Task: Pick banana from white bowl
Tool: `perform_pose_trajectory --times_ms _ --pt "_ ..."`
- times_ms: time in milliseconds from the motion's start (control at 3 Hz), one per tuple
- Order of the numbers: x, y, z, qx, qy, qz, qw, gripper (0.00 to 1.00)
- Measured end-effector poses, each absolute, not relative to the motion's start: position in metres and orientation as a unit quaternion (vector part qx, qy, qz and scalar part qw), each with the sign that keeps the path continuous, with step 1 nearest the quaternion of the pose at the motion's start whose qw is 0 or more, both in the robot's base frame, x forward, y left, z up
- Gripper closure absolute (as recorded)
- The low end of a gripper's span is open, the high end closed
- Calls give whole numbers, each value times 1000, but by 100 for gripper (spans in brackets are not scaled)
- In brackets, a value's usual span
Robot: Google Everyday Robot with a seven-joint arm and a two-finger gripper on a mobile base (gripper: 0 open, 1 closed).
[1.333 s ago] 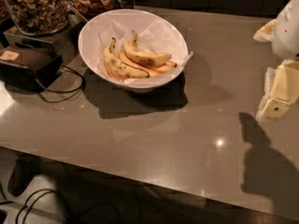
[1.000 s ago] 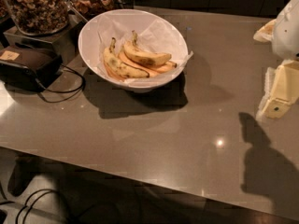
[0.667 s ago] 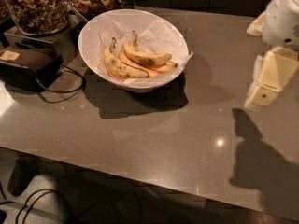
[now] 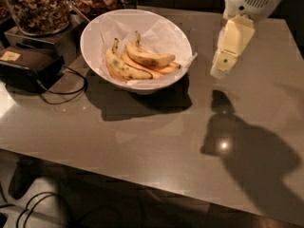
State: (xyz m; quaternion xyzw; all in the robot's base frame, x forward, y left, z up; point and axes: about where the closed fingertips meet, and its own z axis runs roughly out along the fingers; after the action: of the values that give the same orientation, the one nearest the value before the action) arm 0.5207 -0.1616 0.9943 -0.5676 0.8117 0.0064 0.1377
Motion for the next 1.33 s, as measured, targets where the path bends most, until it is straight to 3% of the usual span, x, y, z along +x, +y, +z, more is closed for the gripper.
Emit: perform_pose_trajectory --times_ms 1333 --pt "545 -77 1009 -570 802 52 169 0"
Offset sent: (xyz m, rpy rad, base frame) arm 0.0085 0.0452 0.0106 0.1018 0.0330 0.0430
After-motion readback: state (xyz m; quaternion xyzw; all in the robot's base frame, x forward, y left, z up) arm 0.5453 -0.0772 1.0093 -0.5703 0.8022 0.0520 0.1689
